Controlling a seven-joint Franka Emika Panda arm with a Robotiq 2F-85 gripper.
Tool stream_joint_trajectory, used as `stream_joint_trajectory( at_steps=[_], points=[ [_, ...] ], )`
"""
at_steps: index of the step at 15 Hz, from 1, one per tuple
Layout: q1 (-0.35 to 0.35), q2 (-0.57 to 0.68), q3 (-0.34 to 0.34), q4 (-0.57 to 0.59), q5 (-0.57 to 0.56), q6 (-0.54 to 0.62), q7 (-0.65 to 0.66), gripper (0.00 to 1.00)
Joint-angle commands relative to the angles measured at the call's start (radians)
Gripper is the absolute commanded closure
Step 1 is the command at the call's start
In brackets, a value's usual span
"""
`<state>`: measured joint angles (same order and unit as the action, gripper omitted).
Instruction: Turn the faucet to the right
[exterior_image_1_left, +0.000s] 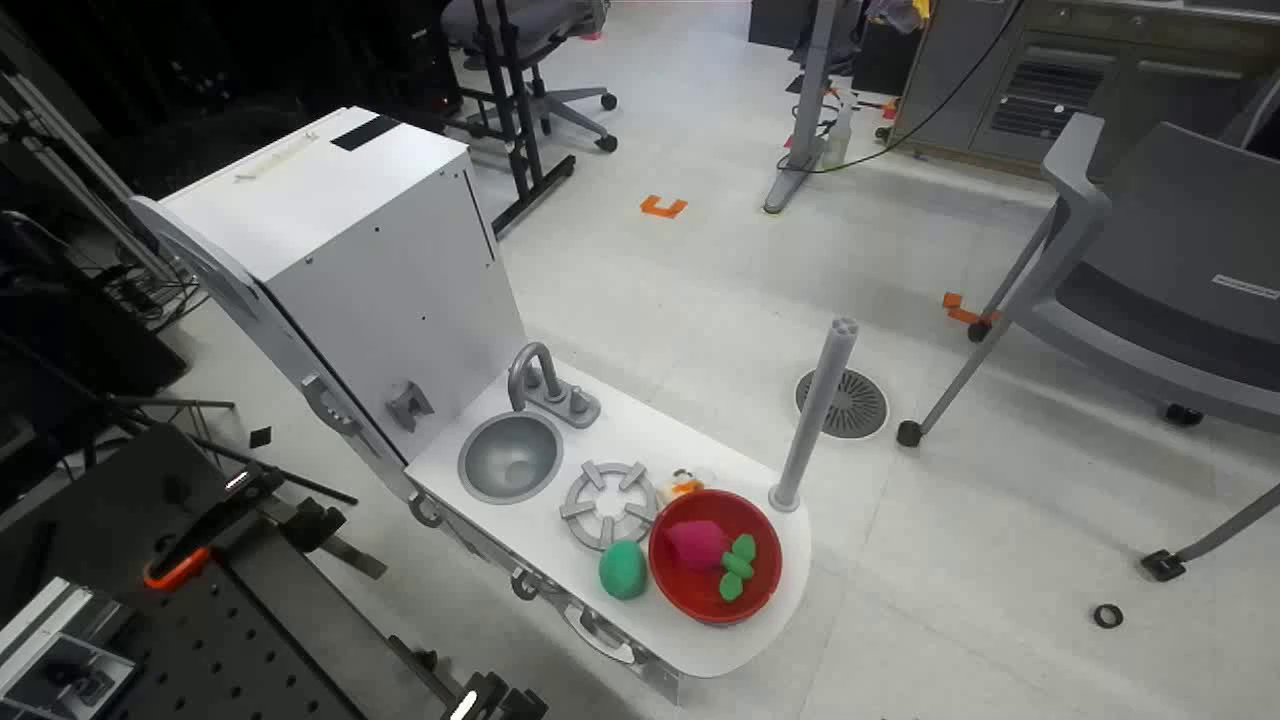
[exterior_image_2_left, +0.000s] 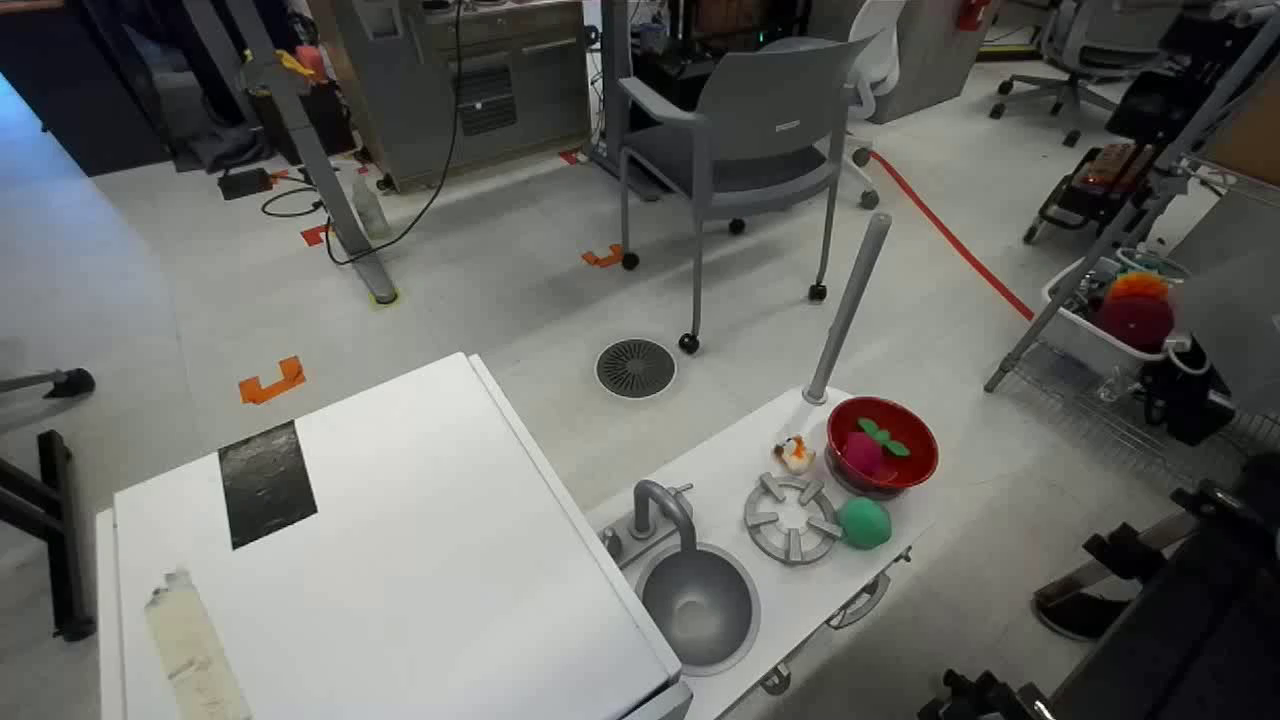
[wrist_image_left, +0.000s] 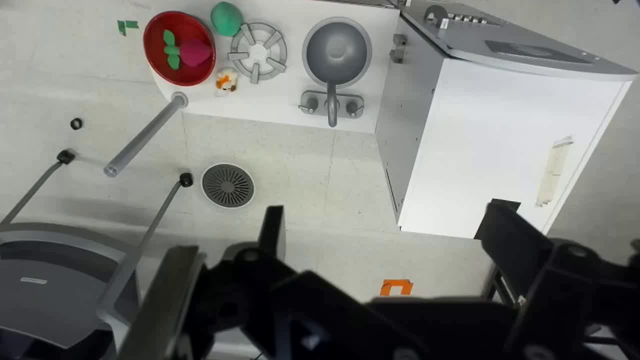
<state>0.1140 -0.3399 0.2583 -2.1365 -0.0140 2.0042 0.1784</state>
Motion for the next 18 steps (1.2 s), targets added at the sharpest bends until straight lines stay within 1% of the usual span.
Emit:
stream_joint_trajectory(
  at_steps=[1, 4, 5, 7, 9, 12, 14, 16, 17, 18],
  points=[
    [0.016, 0.002, -0.014, 0.004, -0.006, -0.003, 0.005, 0.00],
    [0.016, 0.002, -0.014, 0.005, -0.006, -0.003, 0.005, 0.00],
    [0.011, 0.016, -0.007, -0.002, -0.019, 0.024, 0.025, 0.00],
    [0.002, 0.070, -0.001, 0.004, -0.035, 0.038, 0.052, 0.00],
    [-0.015, 0.142, 0.001, -0.008, -0.082, 0.128, 0.116, 0.00],
    [-0.037, 0.312, -0.015, 0.005, -0.194, 0.213, 0.212, 0.00],
    [-0.035, 0.421, -0.043, 0.017, -0.261, 0.258, 0.274, 0.00],
    [-0.014, 0.532, -0.085, 0.037, -0.332, 0.289, 0.339, 0.00],
    [0.001, 0.583, -0.107, 0.052, -0.351, 0.302, 0.371, 0.00],
    [0.024, 0.650, -0.132, 0.068, -0.393, 0.330, 0.428, 0.00]
  ],
)
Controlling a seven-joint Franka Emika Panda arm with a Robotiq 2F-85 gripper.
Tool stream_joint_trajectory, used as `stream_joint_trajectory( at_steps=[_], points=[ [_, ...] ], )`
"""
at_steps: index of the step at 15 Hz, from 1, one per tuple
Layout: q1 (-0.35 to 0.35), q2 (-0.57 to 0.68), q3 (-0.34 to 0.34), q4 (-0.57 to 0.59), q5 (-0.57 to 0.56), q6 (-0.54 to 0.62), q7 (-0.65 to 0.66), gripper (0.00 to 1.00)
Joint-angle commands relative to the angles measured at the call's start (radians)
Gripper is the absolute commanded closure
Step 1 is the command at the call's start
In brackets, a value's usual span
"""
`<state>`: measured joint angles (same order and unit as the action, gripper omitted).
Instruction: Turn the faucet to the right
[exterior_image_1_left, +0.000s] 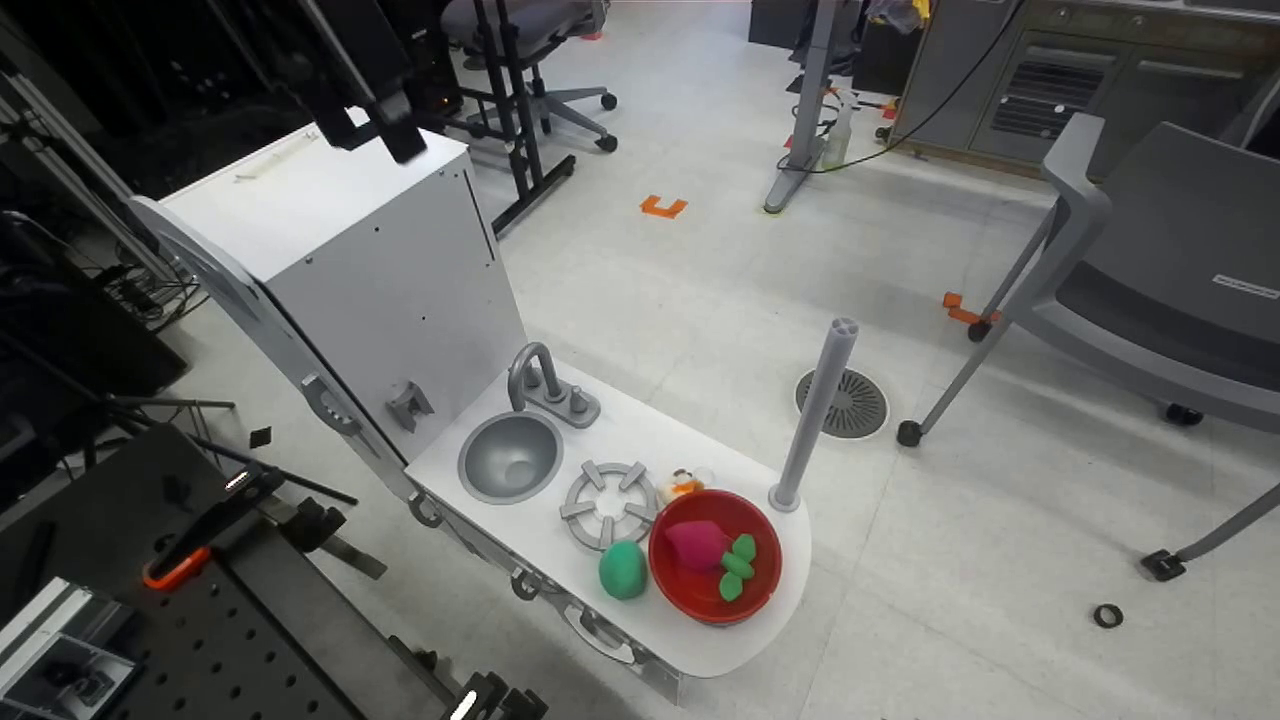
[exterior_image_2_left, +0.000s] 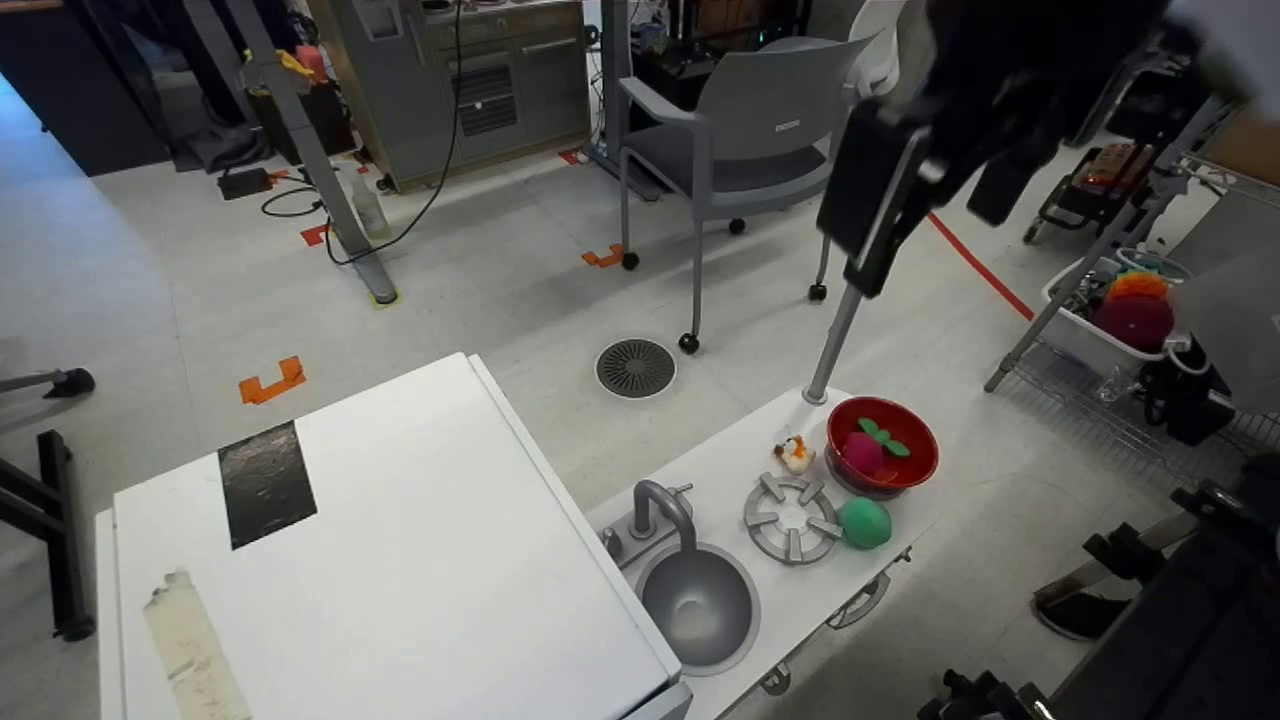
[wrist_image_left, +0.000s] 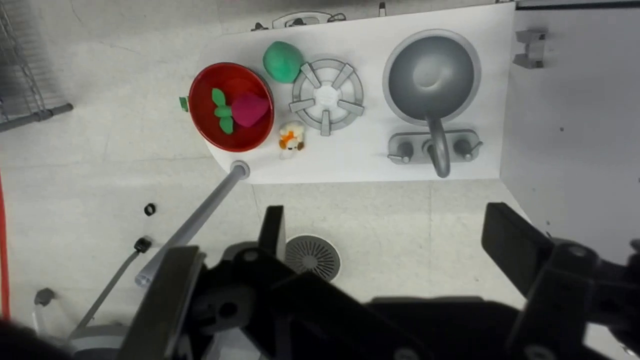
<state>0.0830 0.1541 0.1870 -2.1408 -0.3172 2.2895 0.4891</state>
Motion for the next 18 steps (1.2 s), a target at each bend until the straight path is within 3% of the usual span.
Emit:
stream_joint_trajectory(
  at_steps=[1, 6, 12, 18],
  points=[
    [0.078, 0.211, -0.085, 0.094, -0.107, 0.061, 0.149, 0.00],
    [0.214, 0.492, -0.212, 0.211, -0.137, 0.204, 0.281, 0.00],
    [0.324, 0.785, -0.327, 0.370, -0.088, 0.417, 0.320, 0.00],
    [0.311, 0.980, -0.264, 0.506, 0.067, 0.459, 0.200, 0.00]
  ],
)
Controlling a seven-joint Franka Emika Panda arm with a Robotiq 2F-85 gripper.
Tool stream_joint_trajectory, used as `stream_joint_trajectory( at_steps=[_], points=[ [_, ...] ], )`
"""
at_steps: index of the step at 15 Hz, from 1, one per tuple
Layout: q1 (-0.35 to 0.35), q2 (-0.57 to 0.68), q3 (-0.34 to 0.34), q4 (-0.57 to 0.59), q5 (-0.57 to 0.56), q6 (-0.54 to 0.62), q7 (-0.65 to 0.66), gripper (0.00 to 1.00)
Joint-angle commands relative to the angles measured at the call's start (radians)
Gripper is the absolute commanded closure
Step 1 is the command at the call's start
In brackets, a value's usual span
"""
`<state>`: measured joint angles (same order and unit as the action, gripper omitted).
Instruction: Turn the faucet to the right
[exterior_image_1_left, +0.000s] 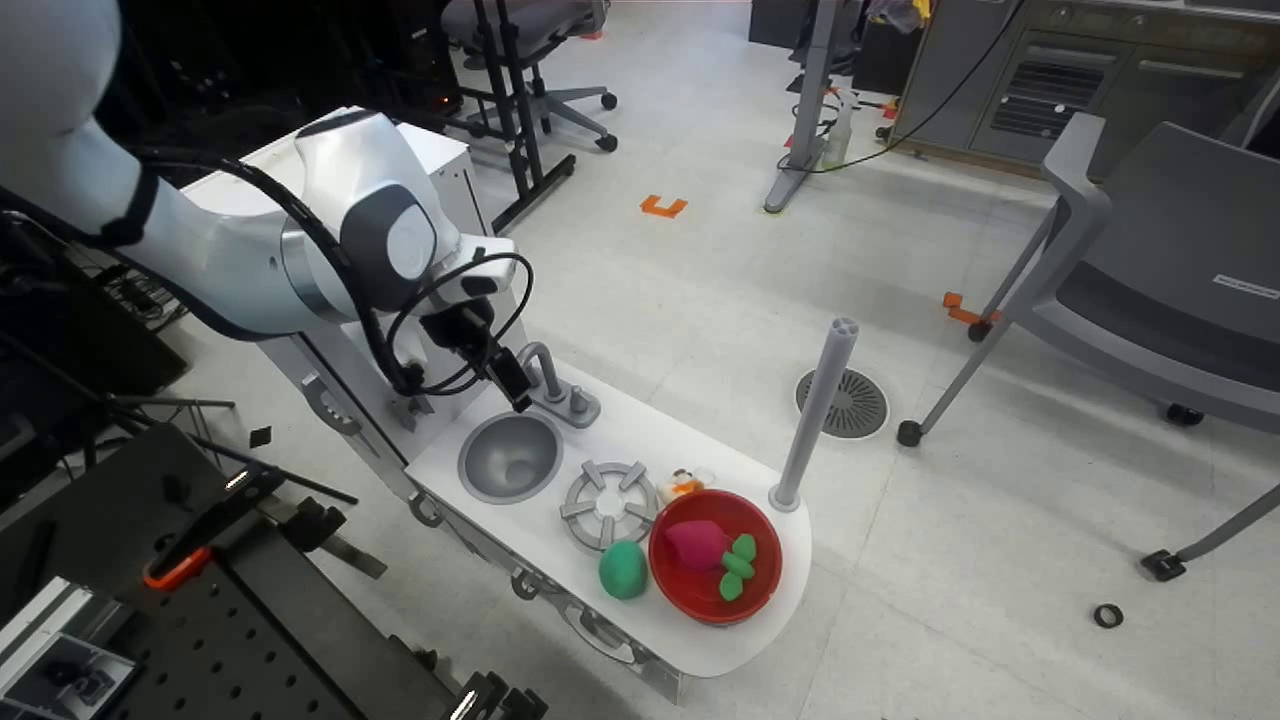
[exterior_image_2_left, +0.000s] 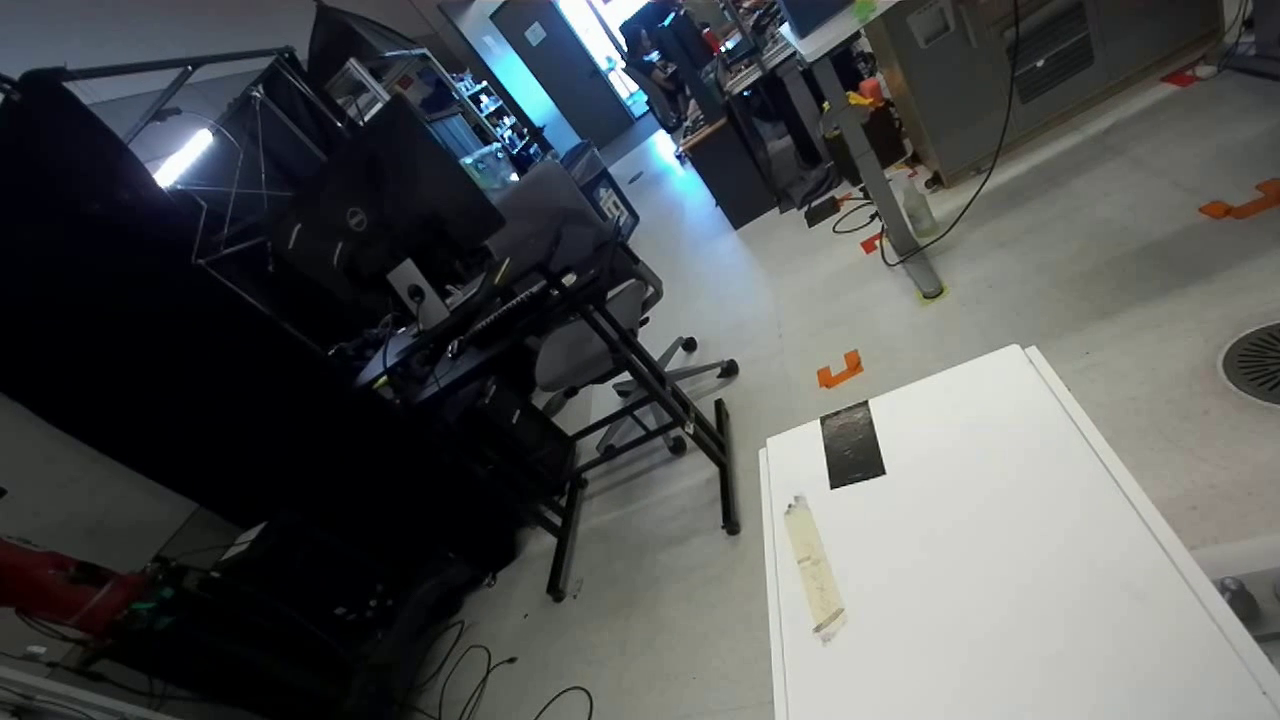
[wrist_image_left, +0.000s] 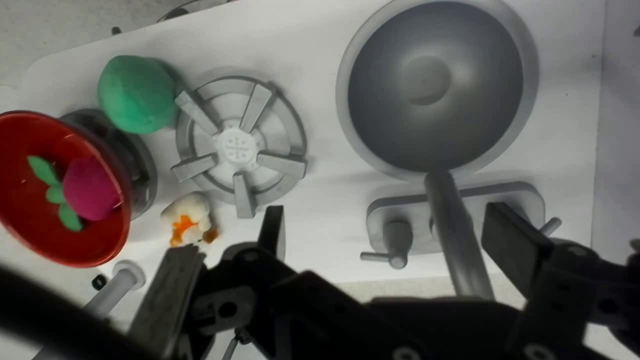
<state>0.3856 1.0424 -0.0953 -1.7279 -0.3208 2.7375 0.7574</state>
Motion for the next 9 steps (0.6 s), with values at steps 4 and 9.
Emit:
stream_joint_trajectory(
  at_steps=[4, 9],
  points=[
    [0.044, 0.186, -0.003, 0.183, 0.125, -0.004, -0.120, 0.00],
    [0.089, 0.277, -0.068, 0.281, 0.118, 0.013, -0.137, 0.00]
  ],
)
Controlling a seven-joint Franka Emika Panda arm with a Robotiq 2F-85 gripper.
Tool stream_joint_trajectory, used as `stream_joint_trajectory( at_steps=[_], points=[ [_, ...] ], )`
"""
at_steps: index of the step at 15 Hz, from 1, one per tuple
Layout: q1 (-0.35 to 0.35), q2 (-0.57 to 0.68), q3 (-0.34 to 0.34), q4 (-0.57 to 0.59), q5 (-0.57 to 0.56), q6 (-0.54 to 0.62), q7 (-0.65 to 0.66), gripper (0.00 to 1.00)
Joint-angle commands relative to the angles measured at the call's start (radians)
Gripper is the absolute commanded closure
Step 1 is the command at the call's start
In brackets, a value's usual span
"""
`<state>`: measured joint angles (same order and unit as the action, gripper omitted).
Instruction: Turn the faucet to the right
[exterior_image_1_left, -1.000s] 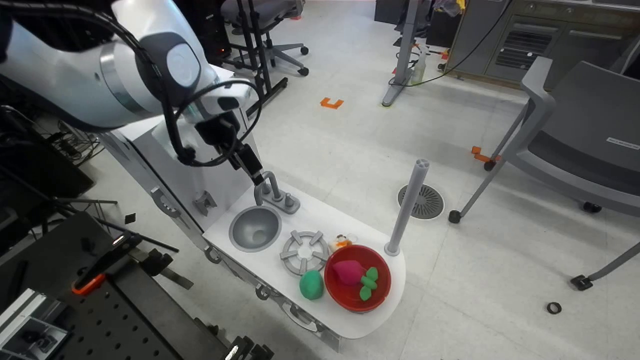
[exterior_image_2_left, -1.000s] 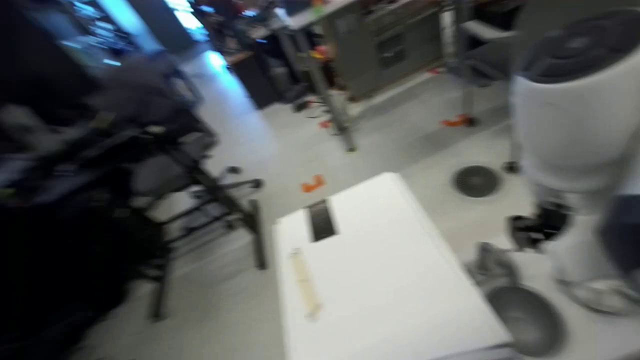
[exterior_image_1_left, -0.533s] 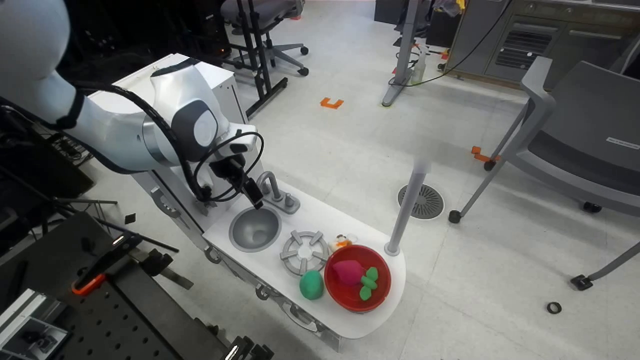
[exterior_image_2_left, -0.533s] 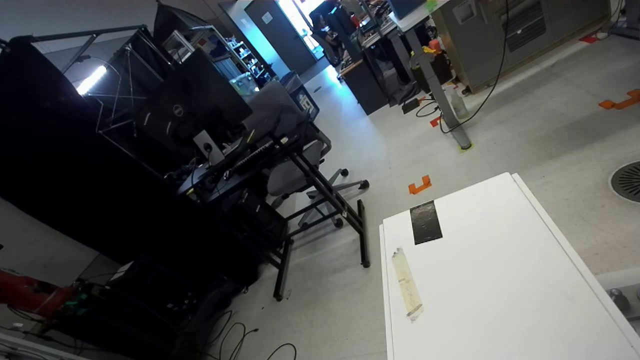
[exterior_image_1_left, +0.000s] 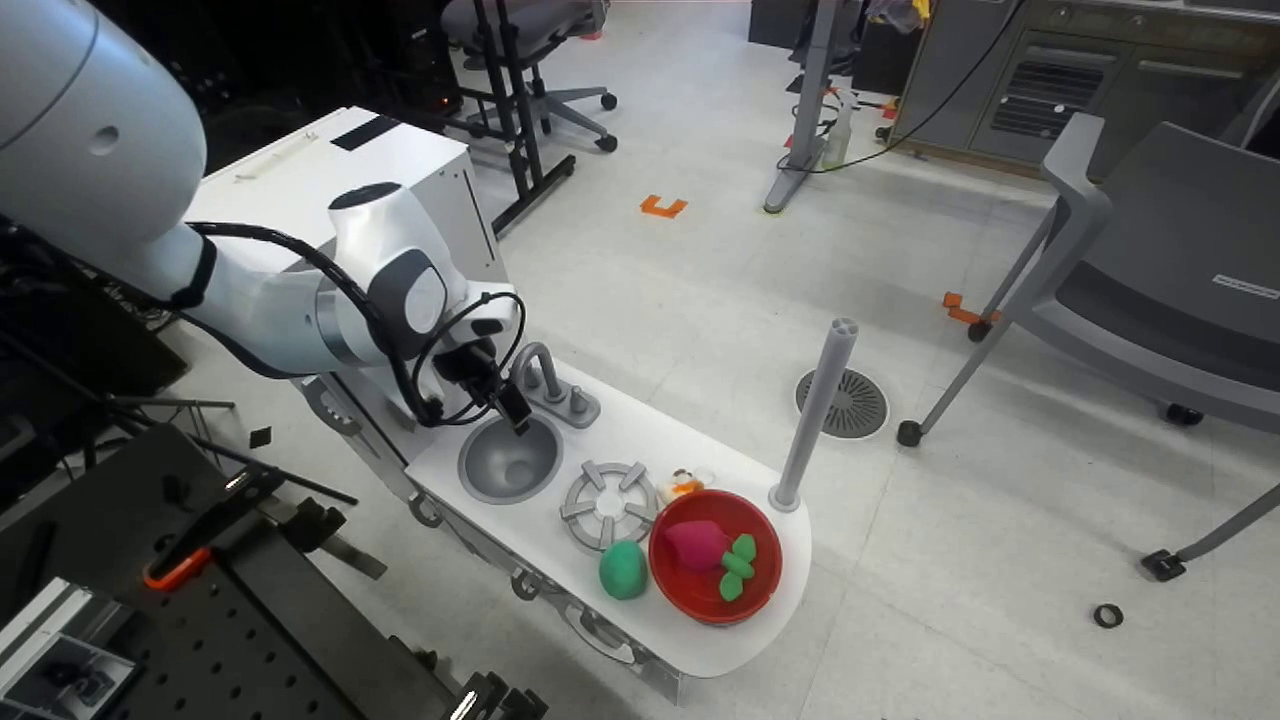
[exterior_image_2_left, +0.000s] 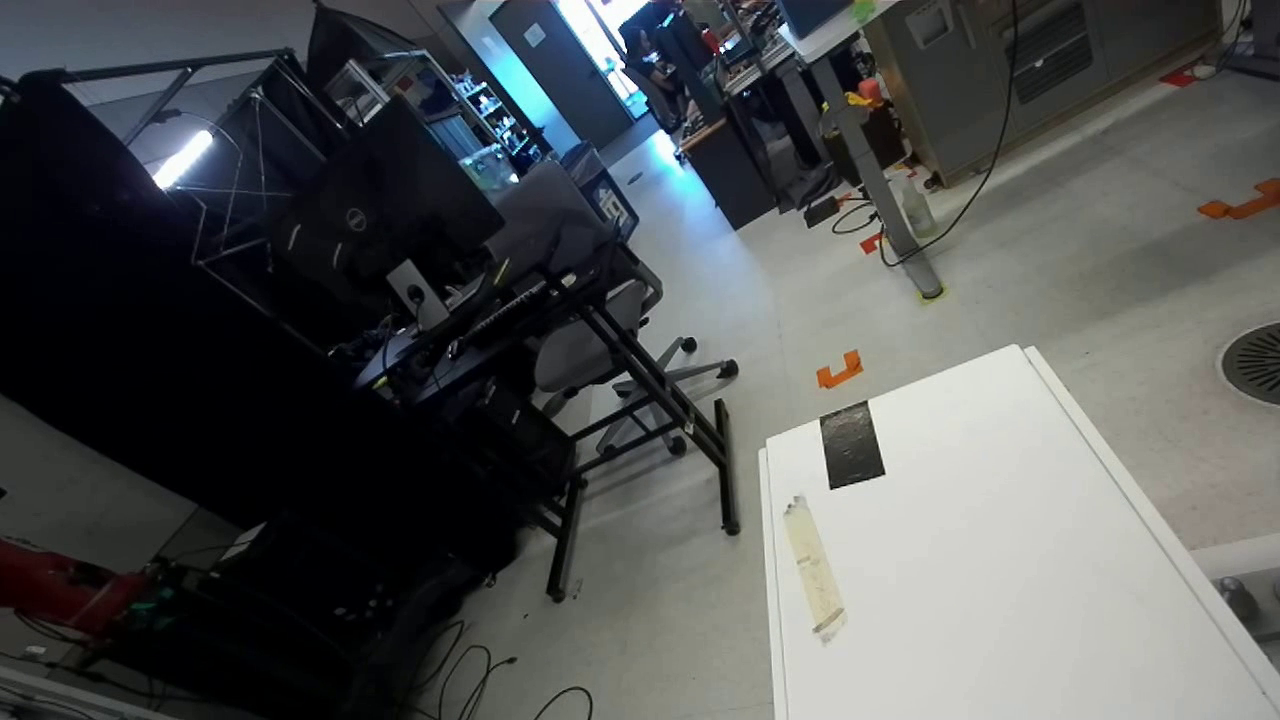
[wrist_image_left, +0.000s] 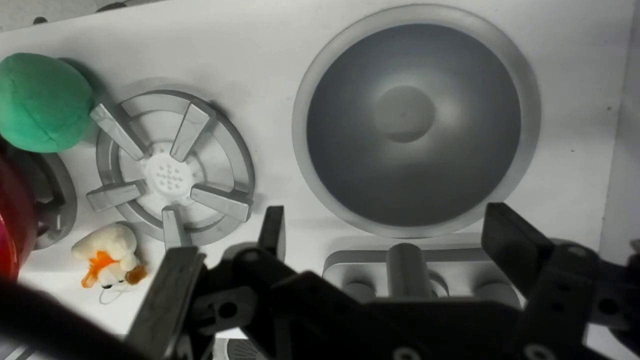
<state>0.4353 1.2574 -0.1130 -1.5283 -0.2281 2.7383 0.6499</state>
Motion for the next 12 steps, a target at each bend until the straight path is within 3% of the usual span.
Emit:
stream_joint_trajectory(
  at_steps=[1, 6, 12],
  points=[
    [0.049, 0.076, -0.071, 0.096, 0.020, 0.019, -0.028, 0.00],
    [0.088, 0.129, -0.158, 0.148, 0.007, 0.022, -0.025, 0.00],
    [0.071, 0.115, -0.192, 0.130, 0.023, 0.020, -0.015, 0.00]
  ],
)
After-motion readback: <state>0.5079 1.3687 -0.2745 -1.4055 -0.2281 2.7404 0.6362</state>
